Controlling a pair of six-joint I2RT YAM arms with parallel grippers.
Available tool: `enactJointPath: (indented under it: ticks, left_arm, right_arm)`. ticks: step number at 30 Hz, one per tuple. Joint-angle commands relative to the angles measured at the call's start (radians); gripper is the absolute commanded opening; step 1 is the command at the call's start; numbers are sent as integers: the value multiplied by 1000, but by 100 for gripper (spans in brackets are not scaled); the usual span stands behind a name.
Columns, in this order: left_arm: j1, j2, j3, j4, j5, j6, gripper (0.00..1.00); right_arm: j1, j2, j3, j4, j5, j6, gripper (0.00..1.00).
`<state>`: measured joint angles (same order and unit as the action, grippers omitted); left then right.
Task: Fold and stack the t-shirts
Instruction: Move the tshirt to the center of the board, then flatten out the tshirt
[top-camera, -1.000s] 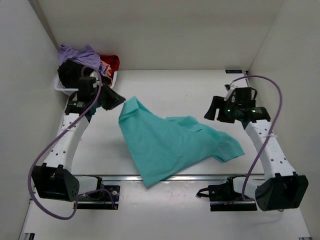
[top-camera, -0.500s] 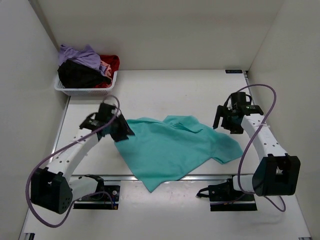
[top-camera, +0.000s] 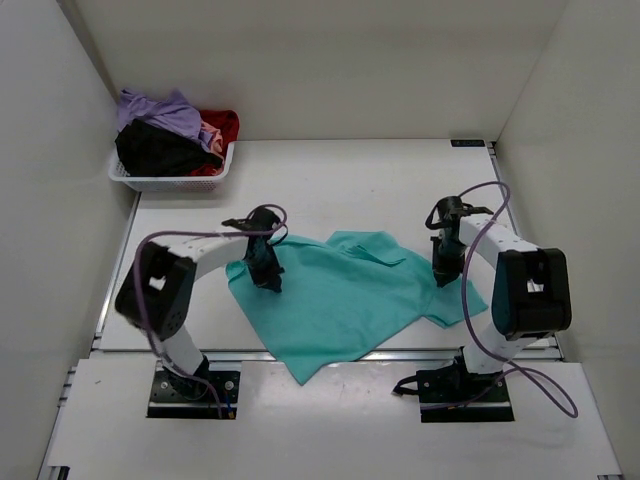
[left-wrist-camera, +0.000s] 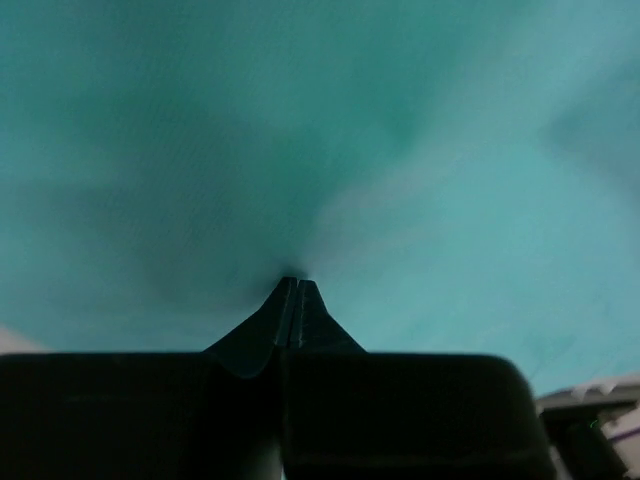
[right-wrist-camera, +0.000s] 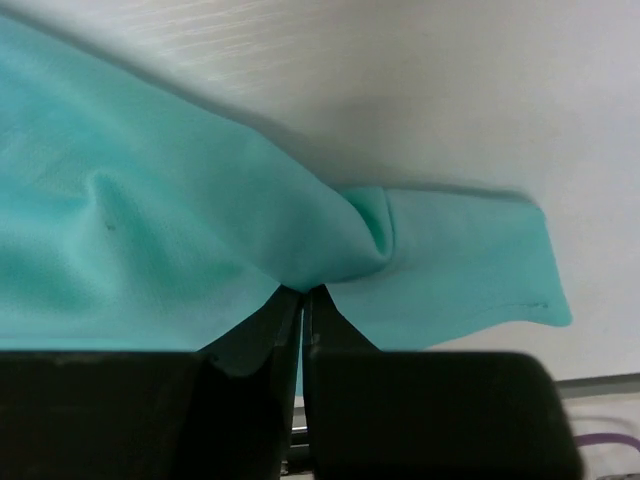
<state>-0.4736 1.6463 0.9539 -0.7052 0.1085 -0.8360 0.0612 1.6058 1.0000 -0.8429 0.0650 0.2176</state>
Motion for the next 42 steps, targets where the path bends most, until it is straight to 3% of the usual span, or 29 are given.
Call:
enactJointPath:
  ticks: [1,5,10,15,19,20,22,23,25,26,28,29,32,35,42]
  left_arm:
    - [-5,129,142,4,-79,58,0]
    - [29,326,330,-46,-145,133,0]
    - [72,541,677,-132,-176,221,0]
    - [104,706,1052,-184,-190,304,0]
    - [124,800,1408,-382,-182,346,7]
    - [122,793,1427,-425,-190,368,8]
    - [119,712,1375,-442,-216,403,9]
    - [124,625,1264,-430,-210,399,9]
    - [147,467,933,-340,-170,387,11]
    - [159,351,842,-265,-149,367,12]
    - [208,196,523,-173,-122,341,18]
    - [245,109,458,-128,-93,334,23]
    - [289,-23,148,-74,-41,345,25]
    - [259,-80,13,-50,-93,364,24]
    - [199,-129,-98,58,-161,264,28]
  right_arm:
    - [28,-1,35,-7,-31,-1,0]
    - [74,-67,2,-38,-56,55,0]
    - [133,-184,-89,-39,-175,157,0]
    - [271,-256,-124,5,-223,282,0]
    - [328,-270,-77,11,-166,307,0]
    - [319,-270,-66,10,-166,290,0]
    - [260,-270,-61,11,-172,267,11]
    - [235,-273,-72,22,-178,250,15]
    - [195,-297,-75,31,-159,221,43]
    - [172,-302,-78,37,-166,201,55]
    - [141,-331,-92,59,-186,178,66]
    - [129,-336,-110,61,-188,164,69]
    - [124,-354,-158,83,-215,151,71]
    - [158,-365,-205,91,-200,172,72]
    - [229,-400,-308,96,-139,209,78]
